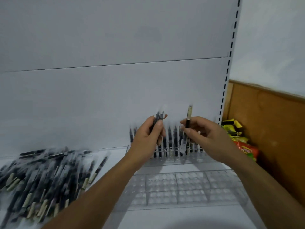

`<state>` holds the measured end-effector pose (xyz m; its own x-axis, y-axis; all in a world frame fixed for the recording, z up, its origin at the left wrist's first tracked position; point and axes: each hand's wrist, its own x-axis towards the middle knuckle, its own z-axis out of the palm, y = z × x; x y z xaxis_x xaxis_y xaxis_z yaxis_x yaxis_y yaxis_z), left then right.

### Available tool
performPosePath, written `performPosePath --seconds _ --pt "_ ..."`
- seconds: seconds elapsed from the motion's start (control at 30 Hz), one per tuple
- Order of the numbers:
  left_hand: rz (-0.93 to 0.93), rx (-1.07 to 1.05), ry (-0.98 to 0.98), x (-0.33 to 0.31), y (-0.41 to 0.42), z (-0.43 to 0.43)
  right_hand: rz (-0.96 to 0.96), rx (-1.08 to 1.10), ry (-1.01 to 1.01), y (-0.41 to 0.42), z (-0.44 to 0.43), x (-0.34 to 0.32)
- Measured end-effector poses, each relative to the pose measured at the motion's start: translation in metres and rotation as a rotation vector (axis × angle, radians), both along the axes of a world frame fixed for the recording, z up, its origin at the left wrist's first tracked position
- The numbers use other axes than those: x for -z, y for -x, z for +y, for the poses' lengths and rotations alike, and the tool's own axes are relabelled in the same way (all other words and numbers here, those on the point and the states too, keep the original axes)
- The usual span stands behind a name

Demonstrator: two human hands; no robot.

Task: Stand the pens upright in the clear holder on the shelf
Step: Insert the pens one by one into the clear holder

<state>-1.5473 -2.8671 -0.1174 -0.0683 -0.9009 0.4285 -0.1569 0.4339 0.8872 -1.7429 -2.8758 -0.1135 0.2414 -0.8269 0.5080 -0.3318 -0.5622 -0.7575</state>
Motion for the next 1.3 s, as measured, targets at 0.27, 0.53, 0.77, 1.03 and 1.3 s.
performPosePath --seconds 0.27,0.53,0.77,1.03,1.3 --pt "-0.094 0.07 -0.011 0.019 0.026 -0.007 -0.356 -0.01 0.027 0.035 0.009 0.0" --pt "-0.114 0.065 0.003 0.027 0.024 -0.014 -0.303 -0.03 -0.23 0.047 0.002 0.003" --pt "-0.13 0.023 -0.011 0.028 0.022 -0.015 0.01 0.123 -0.17 0.035 -0.013 -0.008" --pt "-0.183 0.02 0.015 0.027 0.023 -0.012 0.277 0.165 -0.202 0.031 -0.036 0.017" --pt "-0.177 0.024 0.016 0.028 0.024 -0.012 0.533 0.238 -0.046 0.029 -0.039 0.025"
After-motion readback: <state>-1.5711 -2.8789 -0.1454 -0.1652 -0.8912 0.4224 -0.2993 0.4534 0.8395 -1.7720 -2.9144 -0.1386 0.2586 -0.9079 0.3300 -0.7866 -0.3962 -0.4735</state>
